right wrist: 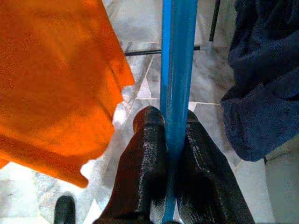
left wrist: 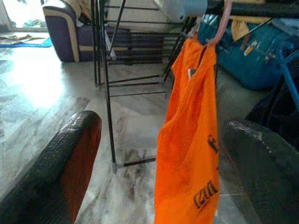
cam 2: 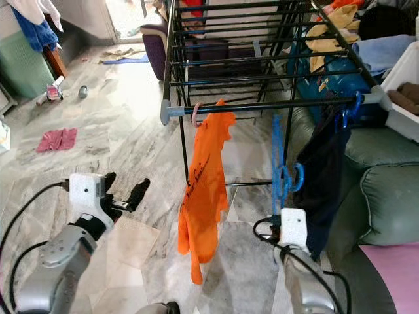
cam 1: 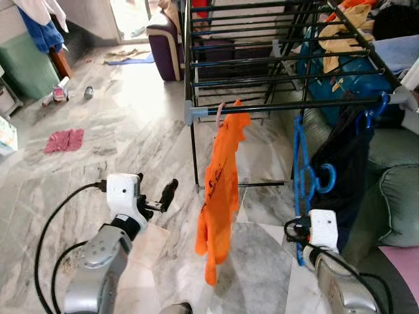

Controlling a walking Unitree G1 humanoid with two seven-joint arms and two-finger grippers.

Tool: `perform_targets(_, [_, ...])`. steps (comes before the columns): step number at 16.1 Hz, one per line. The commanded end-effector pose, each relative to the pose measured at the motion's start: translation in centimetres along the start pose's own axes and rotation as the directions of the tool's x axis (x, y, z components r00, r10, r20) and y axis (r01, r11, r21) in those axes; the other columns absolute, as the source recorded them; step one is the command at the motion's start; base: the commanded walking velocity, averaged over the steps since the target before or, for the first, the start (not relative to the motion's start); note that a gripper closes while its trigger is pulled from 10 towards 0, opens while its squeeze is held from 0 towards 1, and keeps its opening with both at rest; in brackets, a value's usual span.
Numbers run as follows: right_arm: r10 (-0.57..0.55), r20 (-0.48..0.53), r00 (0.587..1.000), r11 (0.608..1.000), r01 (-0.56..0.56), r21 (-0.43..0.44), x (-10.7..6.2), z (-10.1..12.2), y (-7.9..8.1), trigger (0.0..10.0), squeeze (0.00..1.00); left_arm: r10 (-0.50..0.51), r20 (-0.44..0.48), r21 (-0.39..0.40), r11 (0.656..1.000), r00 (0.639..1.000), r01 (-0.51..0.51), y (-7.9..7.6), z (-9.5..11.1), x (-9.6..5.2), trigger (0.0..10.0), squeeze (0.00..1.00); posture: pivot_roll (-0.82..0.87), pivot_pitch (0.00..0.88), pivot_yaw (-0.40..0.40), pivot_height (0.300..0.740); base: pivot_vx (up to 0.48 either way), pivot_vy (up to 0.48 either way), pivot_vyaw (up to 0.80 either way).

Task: Hang hanger

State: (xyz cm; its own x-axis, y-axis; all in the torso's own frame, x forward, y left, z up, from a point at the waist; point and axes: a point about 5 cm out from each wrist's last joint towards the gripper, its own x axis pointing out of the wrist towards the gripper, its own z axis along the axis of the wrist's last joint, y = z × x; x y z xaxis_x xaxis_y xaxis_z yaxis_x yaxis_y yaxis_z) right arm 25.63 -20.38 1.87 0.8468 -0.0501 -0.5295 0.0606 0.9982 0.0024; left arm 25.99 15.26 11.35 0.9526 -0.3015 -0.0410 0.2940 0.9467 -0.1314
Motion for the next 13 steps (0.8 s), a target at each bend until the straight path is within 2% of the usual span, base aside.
perform_targets(1, [0.005, 0.030, 1.000, 1.000, -0.004, -0.004, -0.1, 1.0, 0.1, 10.0, 0.00, 0.004, 0.006, 0.004, 1.000, 1.000, -0.004, 0.1, -0.1, 0.1, 10.0, 0.00, 0.04, 0.000, 0.039, 0.740, 0.277, 0.000, 0.00])
perform_targets(6, [0.018, 0.029, 0.999, 1.000, -0.017, -0.017, -0.4, 2.0, 0.4, 10.0, 0.00, 0.006, 0.018, 0.001, 1.000, 1.000, -0.006, 0.3, -0.4, 0.3, 10.0, 0.00, 0.04, 0.000, 0.024, 0.740, 0.355, 0.000, 0.00])
perform_targets(13, [0.051, -0.006, 0.999, 0.999, -0.051, -0.014, -0.2, 2.2, 1.0, 10.0, 0.00, 0.003, 0.016, 0.000, 1.000, 1.000, -0.003, 0.2, -0.7, 0.3, 10.0, 0.00, 0.05, 0.000, 0.021, 0.740, 0.377, 0.035, 0.00])
